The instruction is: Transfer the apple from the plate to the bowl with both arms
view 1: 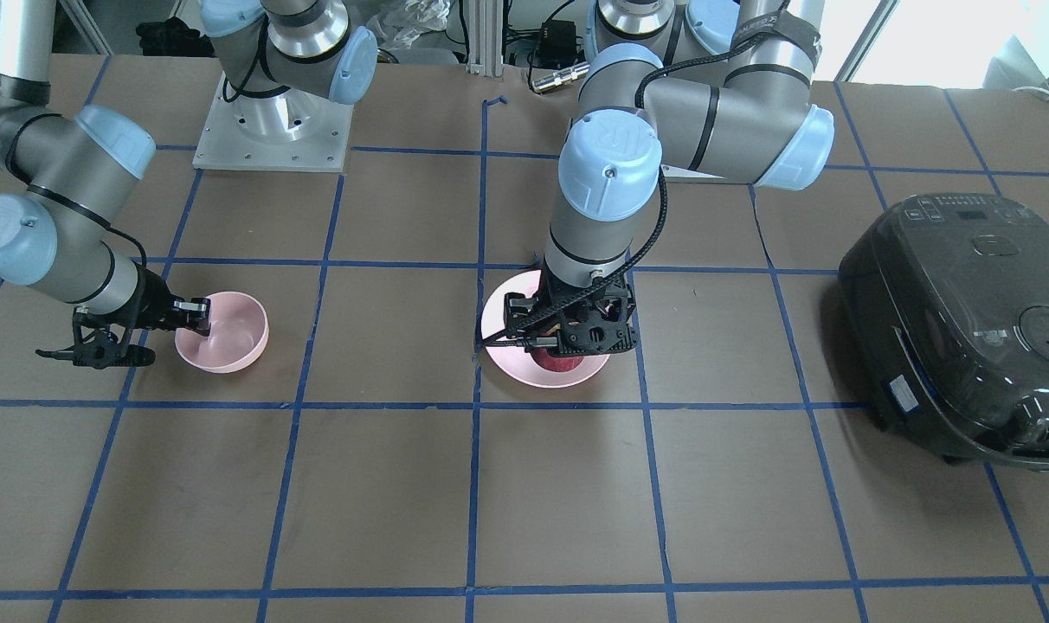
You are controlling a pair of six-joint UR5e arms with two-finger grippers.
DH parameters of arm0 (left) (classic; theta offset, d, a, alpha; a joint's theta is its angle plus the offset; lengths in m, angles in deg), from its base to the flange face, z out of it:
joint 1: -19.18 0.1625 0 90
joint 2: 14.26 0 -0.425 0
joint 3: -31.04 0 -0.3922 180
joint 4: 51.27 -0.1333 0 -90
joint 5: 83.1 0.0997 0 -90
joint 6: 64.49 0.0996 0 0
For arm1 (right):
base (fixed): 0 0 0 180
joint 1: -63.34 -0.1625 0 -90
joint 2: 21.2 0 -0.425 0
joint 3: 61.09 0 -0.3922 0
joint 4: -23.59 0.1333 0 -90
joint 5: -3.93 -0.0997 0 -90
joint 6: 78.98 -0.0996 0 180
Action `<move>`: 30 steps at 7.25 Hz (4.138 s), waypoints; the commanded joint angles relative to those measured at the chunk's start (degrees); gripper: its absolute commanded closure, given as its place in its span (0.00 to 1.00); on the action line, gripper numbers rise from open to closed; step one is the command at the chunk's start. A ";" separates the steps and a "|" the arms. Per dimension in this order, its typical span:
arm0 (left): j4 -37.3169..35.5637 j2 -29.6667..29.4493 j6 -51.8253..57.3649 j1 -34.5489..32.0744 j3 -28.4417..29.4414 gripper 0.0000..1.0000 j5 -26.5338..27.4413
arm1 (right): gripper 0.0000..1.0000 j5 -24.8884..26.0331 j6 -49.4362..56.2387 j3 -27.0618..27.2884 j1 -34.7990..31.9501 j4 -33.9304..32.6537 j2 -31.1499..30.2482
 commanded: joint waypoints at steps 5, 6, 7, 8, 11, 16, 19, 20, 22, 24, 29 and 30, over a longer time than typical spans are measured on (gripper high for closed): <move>1.08 0.25 0.39 1.52 1.26 1.00 -0.27 | 1.00 -10.41 -6.59 -10.48 -8.64 15.79 -0.89; 1.08 0.25 0.39 1.52 1.26 1.00 -0.36 | 1.00 -12.24 -9.40 -10.39 -13.65 14.91 -0.10; 1.08 0.08 0.30 1.52 1.26 1.00 -0.45 | 1.00 -12.43 -13.17 -9.87 -17.52 12.12 0.78; 1.08 -0.01 0.04 1.43 1.18 1.00 -0.45 | 1.00 -13.13 -16.60 -8.39 -19.22 7.65 1.92; 1.08 0.25 -2.68 1.17 1.18 1.00 -0.19 | 1.00 -15.15 -18.30 -3.19 -20.20 1.01 2.46; 0.30 -0.62 -13.20 -0.67 1.09 1.00 -2.89 | 0.00 -2.58 -17.17 -9.04 -18.36 6.07 -3.86; -5.12 -3.95 -27.86 -8.38 1.18 1.00 -3.17 | 0.00 -1.27 -17.07 -19.60 -14.50 14.44 -8.07; -8.29 -5.44 -34.27 -11.63 1.18 1.00 -3.43 | 0.00 -1.01 -17.07 -21.28 -14.49 16.81 -10.01; -10.17 -8.95 -43.44 -16.74 5.28 1.00 -3.61 | 0.00 -1.26 -17.59 -22.00 -13.27 17.10 -10.56; -10.17 -12.13 -46.81 -18.86 7.50 1.00 -4.32 | 0.00 -0.40 -18.03 -20.77 -13.17 17.97 -10.55; -9.64 -14.51 -45.58 -19.66 6.80 1.00 -4.49 | 0.00 -0.65 -17.95 -20.68 -13.17 17.71 -11.96; -9.47 -14.77 -45.41 -19.66 6.80 0.98 -4.41 | 0.00 -0.65 -17.95 -20.85 -13.17 17.71 -12.40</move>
